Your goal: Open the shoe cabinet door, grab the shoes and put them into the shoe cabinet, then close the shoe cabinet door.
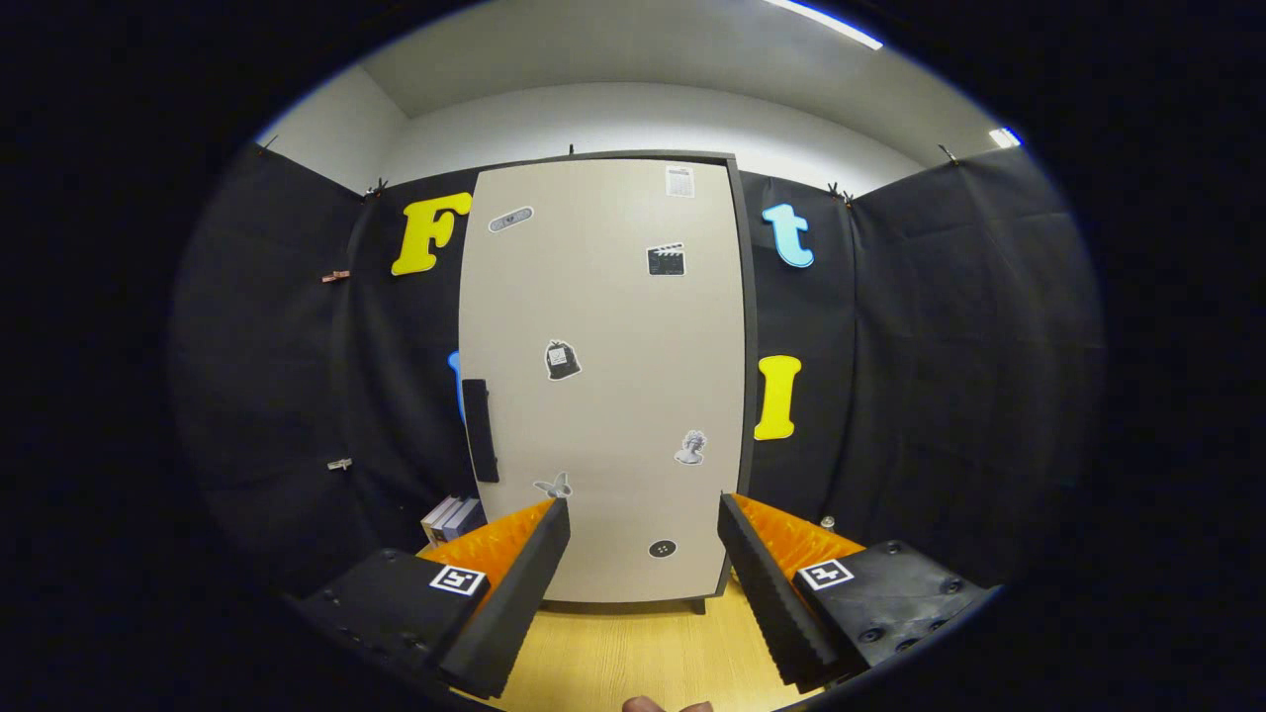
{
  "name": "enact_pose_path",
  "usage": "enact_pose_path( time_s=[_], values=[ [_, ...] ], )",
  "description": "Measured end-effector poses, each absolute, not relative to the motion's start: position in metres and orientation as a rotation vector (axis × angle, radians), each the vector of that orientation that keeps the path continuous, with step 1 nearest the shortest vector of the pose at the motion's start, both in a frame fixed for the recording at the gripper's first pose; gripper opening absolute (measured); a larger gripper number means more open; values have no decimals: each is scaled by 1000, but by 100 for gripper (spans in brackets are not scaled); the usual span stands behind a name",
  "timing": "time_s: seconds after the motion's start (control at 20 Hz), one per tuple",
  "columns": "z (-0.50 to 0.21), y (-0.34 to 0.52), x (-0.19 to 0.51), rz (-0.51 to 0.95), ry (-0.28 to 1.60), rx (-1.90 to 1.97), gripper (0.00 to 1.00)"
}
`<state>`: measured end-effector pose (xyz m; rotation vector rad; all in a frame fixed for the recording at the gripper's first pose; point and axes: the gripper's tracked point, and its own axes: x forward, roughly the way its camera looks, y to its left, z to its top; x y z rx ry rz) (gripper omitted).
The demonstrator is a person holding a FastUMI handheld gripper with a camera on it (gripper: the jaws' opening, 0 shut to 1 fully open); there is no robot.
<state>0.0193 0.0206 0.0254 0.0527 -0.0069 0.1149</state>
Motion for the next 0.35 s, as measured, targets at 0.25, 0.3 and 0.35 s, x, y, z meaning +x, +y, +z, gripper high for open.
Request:
enact_pose_path(
  time_s=[0.25,0.3,0.35],
  values=[
    [25,21,22,115,-8,67,99],
    [25,20,22,115,-7,67,99],
    [24,20,23,116,-6,68,99]
  ],
)
